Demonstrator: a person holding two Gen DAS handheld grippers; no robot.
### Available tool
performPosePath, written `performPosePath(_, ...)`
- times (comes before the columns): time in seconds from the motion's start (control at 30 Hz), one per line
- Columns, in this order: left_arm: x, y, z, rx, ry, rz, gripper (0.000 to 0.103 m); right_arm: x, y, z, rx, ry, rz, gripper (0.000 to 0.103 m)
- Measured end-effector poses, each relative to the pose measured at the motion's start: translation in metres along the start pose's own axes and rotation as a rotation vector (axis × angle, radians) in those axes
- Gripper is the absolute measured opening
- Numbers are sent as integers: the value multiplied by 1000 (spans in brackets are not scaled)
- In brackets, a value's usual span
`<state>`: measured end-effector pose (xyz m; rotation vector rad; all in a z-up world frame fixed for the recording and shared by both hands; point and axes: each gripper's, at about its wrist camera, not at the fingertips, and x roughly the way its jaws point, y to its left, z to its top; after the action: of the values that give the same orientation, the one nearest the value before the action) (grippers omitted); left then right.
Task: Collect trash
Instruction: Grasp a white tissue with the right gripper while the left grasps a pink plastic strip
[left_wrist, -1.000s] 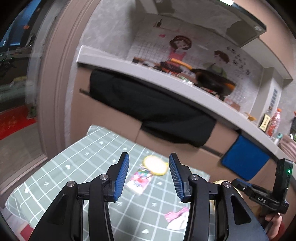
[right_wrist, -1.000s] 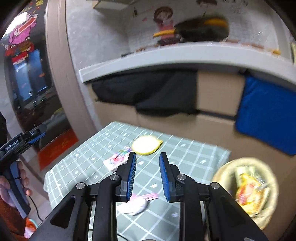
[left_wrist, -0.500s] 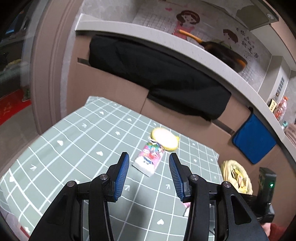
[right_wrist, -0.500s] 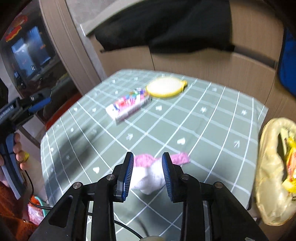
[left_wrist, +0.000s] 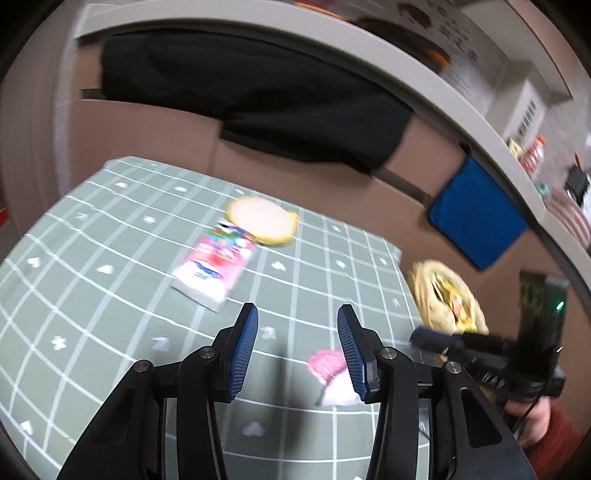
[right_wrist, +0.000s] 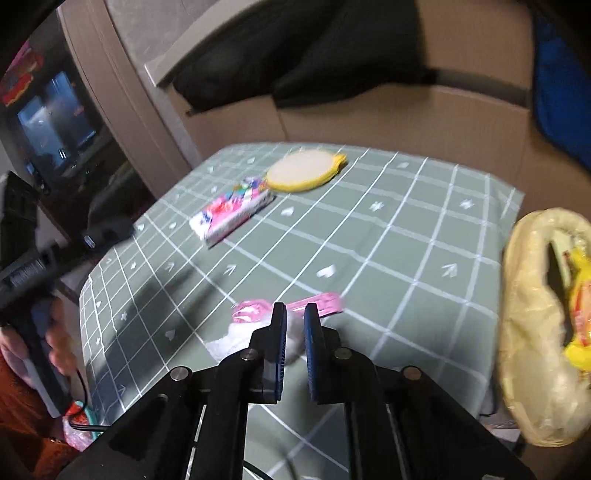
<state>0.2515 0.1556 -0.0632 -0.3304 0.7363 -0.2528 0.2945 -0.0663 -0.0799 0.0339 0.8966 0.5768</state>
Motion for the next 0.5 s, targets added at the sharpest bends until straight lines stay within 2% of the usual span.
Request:
performPosePath(0.13, 17, -15, -4, 31, 41, 8, 46, -15, -5, -2, -12, -17, 0, 10)
performPosePath(0.23, 16, -10, 0, -13, 18, 15, 46, -8, 0, -7, -25, 34, 95, 13)
performPosePath(0.3, 11, -5, 3, -40, -7, 33, 46, 3, 7, -10, -51, 60, 67, 33)
performPosePath(0.33, 8, -3, 3, -46, -16, 42, 46, 8, 10, -11, -57, 65, 53, 36)
performPosePath(0.5, 0, 7, 1, -38, -22, 79, 46, 51, 12, -8, -33, 122, 43, 37)
